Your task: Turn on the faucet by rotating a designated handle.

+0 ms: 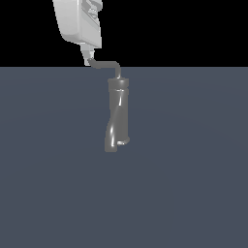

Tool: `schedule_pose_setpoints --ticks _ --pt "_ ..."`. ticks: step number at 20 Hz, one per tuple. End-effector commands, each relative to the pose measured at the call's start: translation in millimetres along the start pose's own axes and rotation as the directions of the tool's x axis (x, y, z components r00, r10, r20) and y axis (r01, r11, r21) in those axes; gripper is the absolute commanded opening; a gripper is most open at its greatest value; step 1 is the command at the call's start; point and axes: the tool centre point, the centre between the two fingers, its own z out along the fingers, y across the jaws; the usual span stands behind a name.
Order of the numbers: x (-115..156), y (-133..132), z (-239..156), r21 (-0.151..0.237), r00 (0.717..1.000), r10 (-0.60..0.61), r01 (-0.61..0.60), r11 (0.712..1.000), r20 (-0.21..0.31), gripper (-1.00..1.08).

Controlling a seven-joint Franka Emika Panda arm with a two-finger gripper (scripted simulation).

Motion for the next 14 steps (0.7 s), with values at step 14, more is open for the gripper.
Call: schedule_pose_setpoints --ticks 14 --pt "45 28 0 -0.005 1.000 0.002 -0.002 1.000 -0.002 -1.00"
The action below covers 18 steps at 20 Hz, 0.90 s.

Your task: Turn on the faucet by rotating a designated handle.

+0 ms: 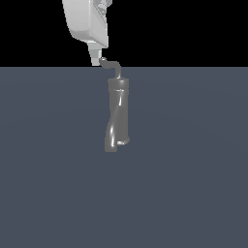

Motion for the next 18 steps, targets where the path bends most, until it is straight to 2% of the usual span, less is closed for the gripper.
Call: schedule_pose_setpoints --ticks 1,10,11,12,18 --pt "24 1 0 -0.001 1.000 0.018 -0.018 1.000 -0.001 -1.00" --pt "81 8 0 -0.004 1.000 0.023 -0.023 1.000 -0.002 -1.00" --pt "81 8 0 -0.004 1.000 0.023 -0.023 1.000 -0.002 -1.00" --pt "53 8 0 -0.003 1.000 -0.020 0.020 1.000 0.000 -1.00" --pt "78 -8 0 -0.003 1.000 -0.008 0.008 1.000 -0.001 -1.00"
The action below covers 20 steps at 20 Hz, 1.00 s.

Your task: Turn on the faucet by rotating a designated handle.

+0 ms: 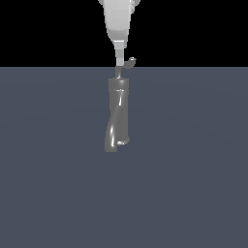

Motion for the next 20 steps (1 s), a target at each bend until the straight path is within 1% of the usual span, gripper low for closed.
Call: schedule_pose_setpoints --ticks 1,15,16,17,20 --pt "24 -8 0 0.004 1.000 0.029 -0.029 1.000 -0.001 -1.00" --pt "78 -39 0 0.003 0.998 0.055 -0.055 0.998 -0.002 -1.00" --pt "78 -39 0 0.003 0.998 0.055 -0.055 0.998 -0.002 -1.00" --pt "41 -38 0 0.000 1.000 -0.003 0.003 1.000 0.006 -1.00" --pt "45 -47 0 0.000 1.000 0.003 -0.003 1.000 0.005 -1.00"
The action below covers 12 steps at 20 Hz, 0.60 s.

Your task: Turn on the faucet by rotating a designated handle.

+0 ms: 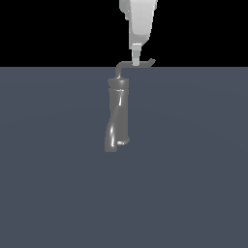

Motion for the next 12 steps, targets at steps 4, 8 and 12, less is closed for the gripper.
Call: schedule_pose_setpoints --ticks 4,8,12 --pt "10 -17 0 0.006 1.000 0.013 -0.013 1.000 -0.002 -1.00" --pt "16 -29 0 0.006 1.000 0.021 -0.021 1.000 -0.003 -1.00" --pt "22 -40 0 0.007 1.000 0.029 -0.029 1.000 -0.004 -1.00"
